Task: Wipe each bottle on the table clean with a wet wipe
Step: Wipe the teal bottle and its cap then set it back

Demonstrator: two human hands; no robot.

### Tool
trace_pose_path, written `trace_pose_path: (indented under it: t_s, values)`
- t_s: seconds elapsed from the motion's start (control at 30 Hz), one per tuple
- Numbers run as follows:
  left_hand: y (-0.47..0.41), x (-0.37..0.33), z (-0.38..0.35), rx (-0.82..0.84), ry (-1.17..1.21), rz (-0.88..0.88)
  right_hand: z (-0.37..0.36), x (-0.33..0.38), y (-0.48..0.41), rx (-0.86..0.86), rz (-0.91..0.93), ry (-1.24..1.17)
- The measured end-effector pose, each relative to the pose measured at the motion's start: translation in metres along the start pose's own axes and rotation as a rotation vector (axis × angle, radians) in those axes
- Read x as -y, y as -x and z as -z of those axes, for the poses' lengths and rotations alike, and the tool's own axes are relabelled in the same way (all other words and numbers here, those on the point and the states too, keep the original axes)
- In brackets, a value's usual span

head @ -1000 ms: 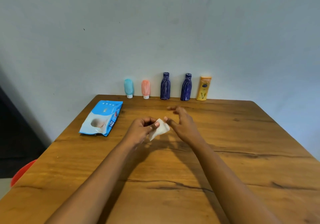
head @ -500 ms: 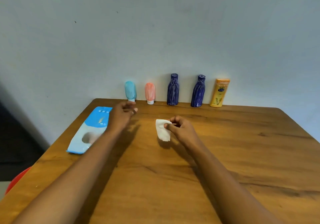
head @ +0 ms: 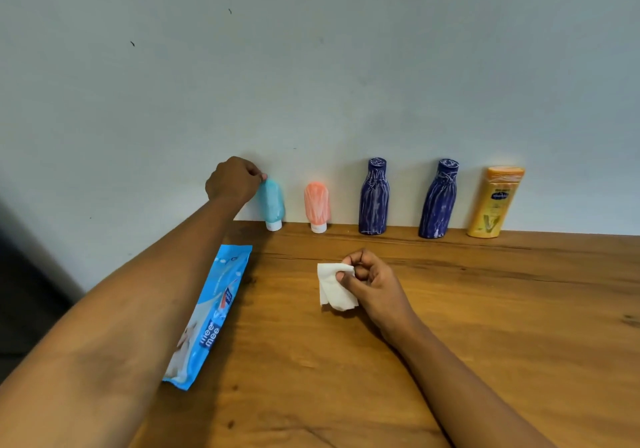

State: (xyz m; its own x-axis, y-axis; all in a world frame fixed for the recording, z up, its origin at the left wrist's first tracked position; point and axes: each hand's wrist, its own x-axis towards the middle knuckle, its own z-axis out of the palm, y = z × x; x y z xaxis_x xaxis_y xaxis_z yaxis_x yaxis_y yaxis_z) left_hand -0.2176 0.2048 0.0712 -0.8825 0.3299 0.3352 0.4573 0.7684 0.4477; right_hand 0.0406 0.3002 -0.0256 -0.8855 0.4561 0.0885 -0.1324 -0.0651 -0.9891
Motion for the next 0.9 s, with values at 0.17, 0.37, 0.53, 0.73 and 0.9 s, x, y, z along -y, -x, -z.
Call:
trace_pose_path:
  t_s: [0.17, 0.37, 0.53, 0.73, 0.9]
  values:
    - [-0.009, 0.007, 0.005, 0.086, -0.020, -0.105, 0.001, -0.002, -0.004, -0.023, -0.015, -0.031]
    - [-0.011, 0.017, 0.002, 0.117, -0.005, -0.208, 0.002, -0.004, -0.004, -0.033, -0.033, -0.032]
    - [0.001, 0.012, 0.006, 0.078, -0.058, -0.195, 0.003, -0.001, -0.003, -0.068, -0.036, -0.039]
    - [0.062, 0.002, 0.032, 0.119, 0.387, 0.065, 0.010, 0.010, 0.036, -0.262, 0.014, -0.131]
    - [0.168, -0.012, 0.041, 0.434, 0.592, 0.216, 0.025, 0.015, 0.103, -0.436, 0.088, -0.201]
